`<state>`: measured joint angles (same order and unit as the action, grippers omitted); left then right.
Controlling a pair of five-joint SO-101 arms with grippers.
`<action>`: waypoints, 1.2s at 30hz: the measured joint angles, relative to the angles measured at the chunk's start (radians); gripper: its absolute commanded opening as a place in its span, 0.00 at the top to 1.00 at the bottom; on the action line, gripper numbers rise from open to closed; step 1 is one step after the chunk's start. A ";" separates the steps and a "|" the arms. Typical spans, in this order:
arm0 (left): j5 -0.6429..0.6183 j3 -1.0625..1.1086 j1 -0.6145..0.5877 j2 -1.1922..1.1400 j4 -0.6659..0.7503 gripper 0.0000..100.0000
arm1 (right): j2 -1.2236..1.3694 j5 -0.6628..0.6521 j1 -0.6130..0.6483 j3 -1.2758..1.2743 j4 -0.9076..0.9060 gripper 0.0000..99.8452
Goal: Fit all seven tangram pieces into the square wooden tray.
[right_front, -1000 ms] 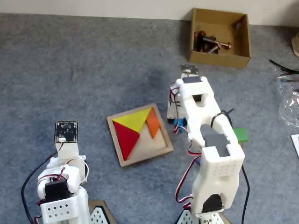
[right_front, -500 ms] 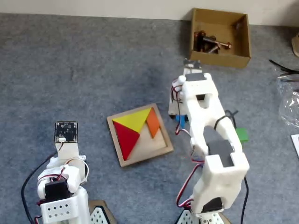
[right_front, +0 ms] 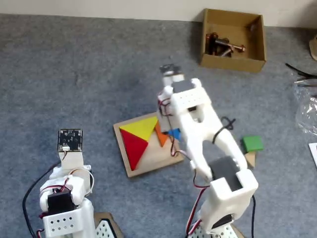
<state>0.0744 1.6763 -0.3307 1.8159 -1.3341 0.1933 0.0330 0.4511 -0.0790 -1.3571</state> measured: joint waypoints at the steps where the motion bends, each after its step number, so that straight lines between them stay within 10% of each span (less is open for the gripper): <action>1: 0.000 0.000 0.000 0.000 0.000 0.99 | 0.000 -0.009 0.015 0.000 -0.009 0.99; 36: 0.000 0.000 0.000 0.000 0.000 0.99 | -0.002 -0.020 0.133 -0.201 0.238 0.99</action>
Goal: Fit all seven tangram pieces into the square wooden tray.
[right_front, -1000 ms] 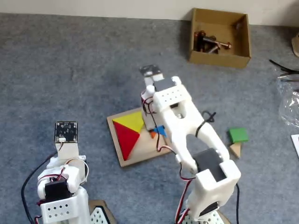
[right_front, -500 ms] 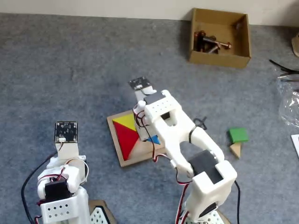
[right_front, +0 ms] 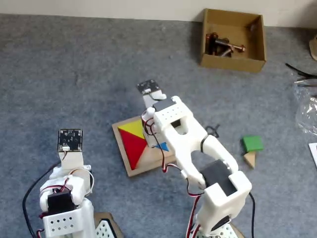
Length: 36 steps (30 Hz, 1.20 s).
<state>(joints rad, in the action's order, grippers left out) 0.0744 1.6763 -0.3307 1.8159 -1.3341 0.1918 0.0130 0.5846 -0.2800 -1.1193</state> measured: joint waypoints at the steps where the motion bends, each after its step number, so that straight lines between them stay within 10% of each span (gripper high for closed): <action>1: 0.000 0.000 0.000 0.000 0.000 0.99 | 0.000 0.000 0.002 0.000 0.000 0.99; 31: 0.000 0.000 0.000 0.000 0.000 0.99 | -0.054 0.003 0.038 -0.041 0.107 0.99; 36: 0.000 0.000 0.000 0.000 0.000 0.99 | -0.054 0.176 0.041 -0.041 0.124 0.99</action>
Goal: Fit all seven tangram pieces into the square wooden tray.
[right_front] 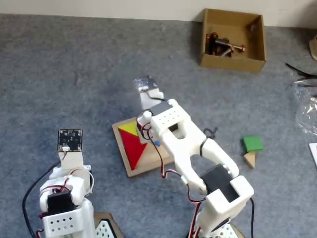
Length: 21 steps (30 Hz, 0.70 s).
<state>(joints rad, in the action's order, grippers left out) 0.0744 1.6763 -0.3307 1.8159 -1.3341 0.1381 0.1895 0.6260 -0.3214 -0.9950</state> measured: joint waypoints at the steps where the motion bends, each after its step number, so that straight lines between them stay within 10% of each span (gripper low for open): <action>1: 0.000 0.000 0.000 0.000 0.000 0.99 | 0.000 0.018 0.000 0.000 0.000 0.99; 21: 0.000 0.000 0.000 0.000 0.000 0.99 | -0.002 0.098 0.002 -0.043 0.006 0.99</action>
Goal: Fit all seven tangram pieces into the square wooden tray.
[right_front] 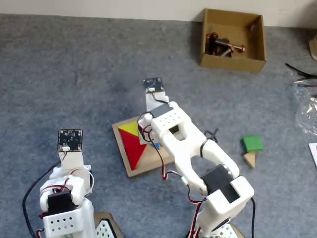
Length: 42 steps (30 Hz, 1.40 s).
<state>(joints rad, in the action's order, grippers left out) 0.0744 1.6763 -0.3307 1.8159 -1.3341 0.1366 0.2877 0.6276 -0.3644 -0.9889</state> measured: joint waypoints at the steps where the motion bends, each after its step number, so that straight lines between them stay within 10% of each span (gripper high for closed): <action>1: 0.000 0.000 0.000 0.000 0.000 0.99 | 0.000 0.000 0.000 0.000 0.000 0.99; 42: 0.000 0.000 0.000 0.000 0.000 0.99 | -0.132 -0.143 0.063 -0.011 0.000 0.77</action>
<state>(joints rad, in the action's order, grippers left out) 0.0744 1.6763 -0.3307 1.8159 -1.3341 0.0046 0.1450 0.6905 -0.3751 -0.9889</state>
